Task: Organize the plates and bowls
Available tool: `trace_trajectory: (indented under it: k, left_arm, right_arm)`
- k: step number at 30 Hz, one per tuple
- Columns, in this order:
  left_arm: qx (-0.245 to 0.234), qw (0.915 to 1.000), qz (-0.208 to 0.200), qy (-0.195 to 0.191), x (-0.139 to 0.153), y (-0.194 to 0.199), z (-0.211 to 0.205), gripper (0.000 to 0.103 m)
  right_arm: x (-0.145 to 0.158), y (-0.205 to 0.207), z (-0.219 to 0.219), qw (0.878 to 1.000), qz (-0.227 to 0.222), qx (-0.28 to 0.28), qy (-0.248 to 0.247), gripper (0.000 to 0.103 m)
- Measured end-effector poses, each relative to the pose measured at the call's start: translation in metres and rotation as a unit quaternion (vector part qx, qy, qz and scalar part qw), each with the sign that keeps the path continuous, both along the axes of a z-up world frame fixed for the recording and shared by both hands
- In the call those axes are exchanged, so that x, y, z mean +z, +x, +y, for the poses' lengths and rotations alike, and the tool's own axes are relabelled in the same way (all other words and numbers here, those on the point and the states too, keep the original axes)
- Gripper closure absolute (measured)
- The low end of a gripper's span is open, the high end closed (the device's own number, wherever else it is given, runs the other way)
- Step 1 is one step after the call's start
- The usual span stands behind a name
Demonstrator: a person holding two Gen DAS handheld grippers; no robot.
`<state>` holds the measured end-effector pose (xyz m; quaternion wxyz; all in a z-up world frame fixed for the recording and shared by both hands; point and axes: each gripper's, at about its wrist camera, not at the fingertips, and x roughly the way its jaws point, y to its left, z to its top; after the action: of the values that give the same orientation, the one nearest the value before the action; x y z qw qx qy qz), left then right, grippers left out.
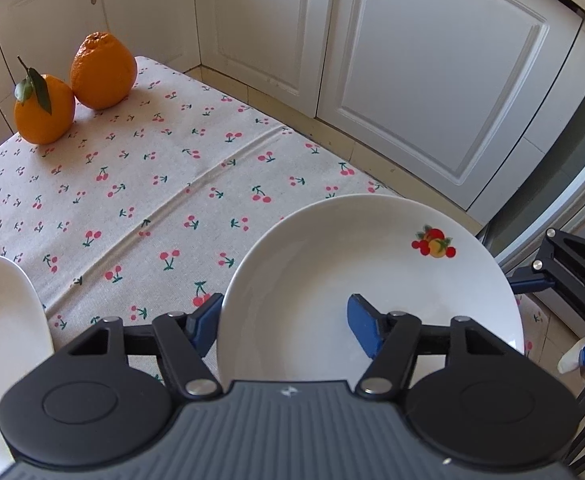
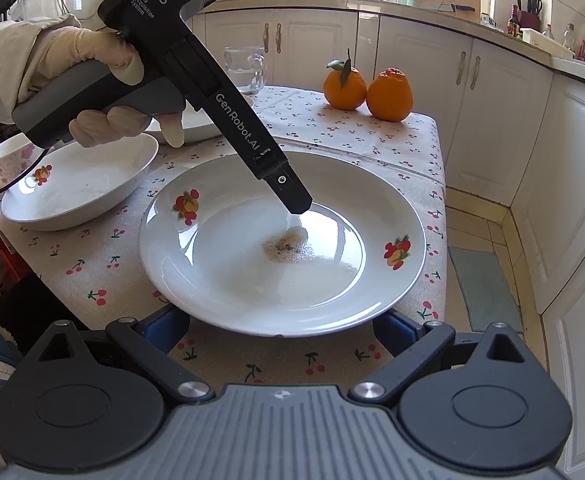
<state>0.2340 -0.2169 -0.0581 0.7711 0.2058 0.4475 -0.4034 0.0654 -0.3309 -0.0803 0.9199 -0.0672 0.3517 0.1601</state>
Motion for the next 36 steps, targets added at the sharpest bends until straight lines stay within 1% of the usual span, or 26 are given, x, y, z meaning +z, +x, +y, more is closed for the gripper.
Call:
trace_trajectory:
  k: [16, 36]
  left_arm:
    - [0.017, 0.9997, -0.011, -0.010, -0.002, 0.044, -0.015, 0.038]
    - [0.023, 0.9994, -0.023, -0.017, -0.001, 0.057, -0.024, 0.038]
  right_arm:
    - [0.000, 0.042, -0.019, 1.000, -0.005, 0.000, -0.008, 0.003]
    - [-0.002, 0.057, -0.026, 1.000, -0.007, -0.009, -0.009, 0.003]
